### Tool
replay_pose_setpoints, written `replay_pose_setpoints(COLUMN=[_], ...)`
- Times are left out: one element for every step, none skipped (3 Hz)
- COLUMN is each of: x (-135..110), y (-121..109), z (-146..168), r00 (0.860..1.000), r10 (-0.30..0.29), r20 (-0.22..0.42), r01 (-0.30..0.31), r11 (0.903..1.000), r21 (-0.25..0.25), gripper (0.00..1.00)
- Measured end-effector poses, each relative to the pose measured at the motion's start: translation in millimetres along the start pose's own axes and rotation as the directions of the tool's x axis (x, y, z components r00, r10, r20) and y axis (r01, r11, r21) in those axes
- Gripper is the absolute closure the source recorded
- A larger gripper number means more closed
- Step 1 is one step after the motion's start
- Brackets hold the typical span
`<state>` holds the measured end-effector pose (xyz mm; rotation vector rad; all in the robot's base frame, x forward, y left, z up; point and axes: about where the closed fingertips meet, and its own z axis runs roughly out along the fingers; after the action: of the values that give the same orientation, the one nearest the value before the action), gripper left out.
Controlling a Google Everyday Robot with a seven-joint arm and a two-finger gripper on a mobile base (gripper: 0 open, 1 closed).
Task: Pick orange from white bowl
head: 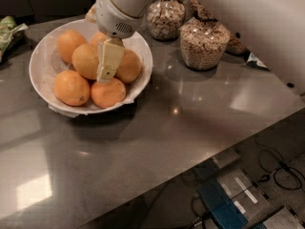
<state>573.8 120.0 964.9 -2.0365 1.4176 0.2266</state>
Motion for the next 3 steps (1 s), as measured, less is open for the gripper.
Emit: replay_pose_setpoints(x=[0, -2, -5], y=[-1, -1, 2], z=[3, 11, 24], r00=[1.000, 1.000, 0.999], r10=[-0.004, -0.008, -0.011], r20=[0.001, 0.013, 0.034], r01=[0.004, 0.008, 0.013], r11=[1.0000, 0.9999, 0.9991], r21=[-0.001, -0.015, -0.041], gripper=[0.13, 0.21, 0.21])
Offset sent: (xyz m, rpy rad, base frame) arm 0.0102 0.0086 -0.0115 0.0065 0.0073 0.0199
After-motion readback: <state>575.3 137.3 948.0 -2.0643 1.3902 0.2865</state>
